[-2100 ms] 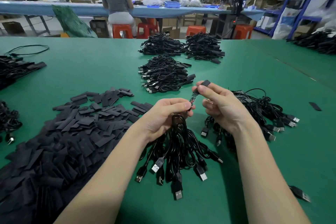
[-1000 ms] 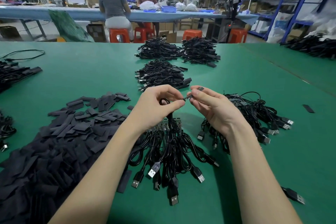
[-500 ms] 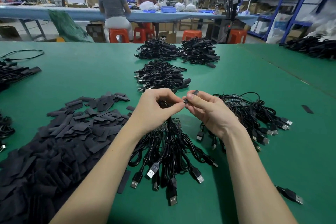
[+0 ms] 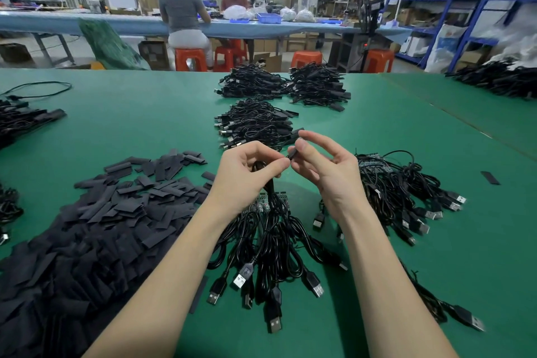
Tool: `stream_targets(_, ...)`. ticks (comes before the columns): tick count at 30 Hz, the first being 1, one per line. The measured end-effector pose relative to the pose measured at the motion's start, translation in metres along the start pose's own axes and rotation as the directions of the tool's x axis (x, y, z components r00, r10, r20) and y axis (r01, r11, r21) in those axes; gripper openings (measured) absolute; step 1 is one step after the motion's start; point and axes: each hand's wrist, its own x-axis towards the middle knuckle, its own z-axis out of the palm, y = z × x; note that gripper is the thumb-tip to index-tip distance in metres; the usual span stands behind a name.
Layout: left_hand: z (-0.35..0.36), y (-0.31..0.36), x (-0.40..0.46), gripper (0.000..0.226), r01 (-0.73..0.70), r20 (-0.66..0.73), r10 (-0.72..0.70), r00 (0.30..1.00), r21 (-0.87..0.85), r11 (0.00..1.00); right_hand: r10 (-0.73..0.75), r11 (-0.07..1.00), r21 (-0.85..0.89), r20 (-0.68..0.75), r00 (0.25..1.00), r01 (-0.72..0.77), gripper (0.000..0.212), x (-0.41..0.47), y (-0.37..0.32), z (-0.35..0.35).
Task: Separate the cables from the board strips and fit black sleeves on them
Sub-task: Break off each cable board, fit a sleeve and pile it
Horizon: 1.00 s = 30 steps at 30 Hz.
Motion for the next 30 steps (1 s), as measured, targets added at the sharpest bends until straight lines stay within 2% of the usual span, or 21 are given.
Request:
stream_targets(6, 0.001, 0.0, -0.001, 0.01, -0.027, -0.041, 0.027, 0.999, 0.004, 1.0, 0.035, 0.996, 0.079, -0.04, 0.999, -0.031, 0.023, 0.0, 0.006, 0.004)
stream_targets(13, 0.002, 0.004, -0.002, 0.01, -0.001, -0.045, 0.003, 0.999, 0.049, 0.999, 0.044, 0.996, 0.083, -0.067, 0.997, -0.039, 0.021, 0.001, 0.01, 0.007)
stream_targets(15, 0.002, 0.005, -0.001, 0.01, 0.052, -0.011, -0.052, 0.999, 0.052, 0.997, 0.042, 0.995, 0.093, -0.102, 0.994, -0.032, 0.02, 0.001, 0.009, 0.008)
stream_targets(19, 0.006, 0.004, -0.002, 0.044, 0.308, 0.145, -0.305, 0.941, 0.006, 0.951, 0.038, 0.977, 0.215, -0.237, 0.971, 0.014, 0.018, 0.004, 0.0, 0.003)
stream_targets(22, 0.01, 0.004, -0.004, 0.048, 0.373, 0.145, -0.361, 0.921, -0.065, 0.926, 0.02, 0.975, 0.219, -0.277, 0.961, 0.043, 0.02, 0.005, -0.005, -0.003)
stream_targets(24, 0.013, 0.005, -0.003, 0.045, 0.371, 0.098, -0.361, 0.927, -0.117, 0.921, 0.025, 0.975, 0.218, -0.292, 0.956, 0.041, 0.021, 0.005, -0.004, -0.005)
stream_targets(26, 0.015, 0.005, -0.002, 0.032, 0.322, 0.023, -0.322, 0.947, -0.098, 0.942, 0.039, 0.977, 0.213, -0.29, 0.956, 0.025, 0.023, 0.006, -0.004, -0.008)
stream_targets(30, 0.013, 0.01, 0.003, 0.023, 0.158, -0.13, -0.157, 0.979, 0.0, 0.987, 0.1, 0.987, 0.143, -0.248, 0.964, -0.066, 0.03, 0.011, -0.004, -0.015)
